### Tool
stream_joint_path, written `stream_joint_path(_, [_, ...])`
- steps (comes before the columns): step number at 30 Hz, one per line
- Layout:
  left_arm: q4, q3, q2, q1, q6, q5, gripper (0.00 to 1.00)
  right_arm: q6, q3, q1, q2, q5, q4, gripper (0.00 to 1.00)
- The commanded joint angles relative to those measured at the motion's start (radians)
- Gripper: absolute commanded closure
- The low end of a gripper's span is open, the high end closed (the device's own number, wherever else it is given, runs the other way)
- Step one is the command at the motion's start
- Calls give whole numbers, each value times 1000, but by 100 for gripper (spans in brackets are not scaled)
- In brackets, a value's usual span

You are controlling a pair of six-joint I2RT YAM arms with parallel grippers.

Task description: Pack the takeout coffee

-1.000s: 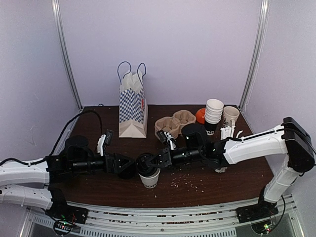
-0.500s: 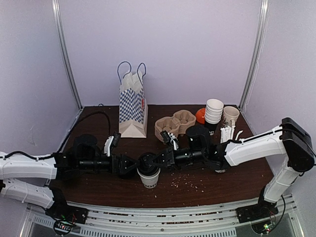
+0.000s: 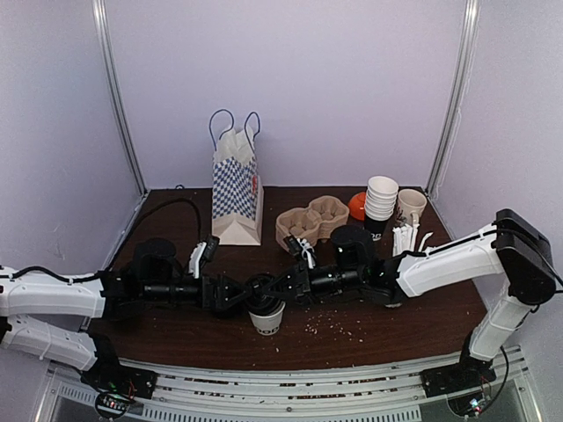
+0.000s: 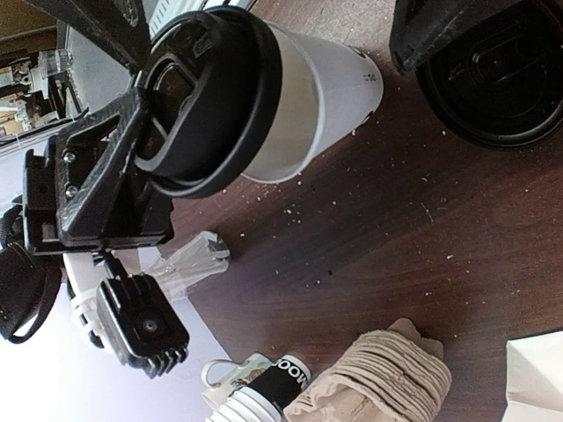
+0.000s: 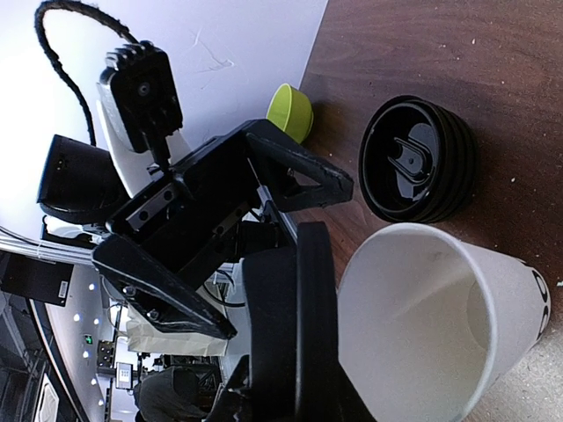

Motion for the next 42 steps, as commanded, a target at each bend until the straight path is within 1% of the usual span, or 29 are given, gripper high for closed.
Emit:
stream_joint_path(1, [58, 34, 15, -3, -3, 21, 2, 13, -8, -2, 17, -19, 34, 93])
stream_joint_path(26, [85, 52, 110, -3, 2, 59, 11, 21, -36, -11, 33, -9, 31, 93])
stream_joint_path(32, [77, 62, 129, -3, 4, 61, 14, 24, -33, -12, 39, -8, 34, 90])
stream_joint_path(39, [54, 75, 155, -3, 14, 61, 18, 12, -26, -12, 31, -2, 11, 81])
stream_joint_path(42, [49, 81, 161, -3, 18, 62, 19, 1, -25, -12, 22, 3, -9, 79])
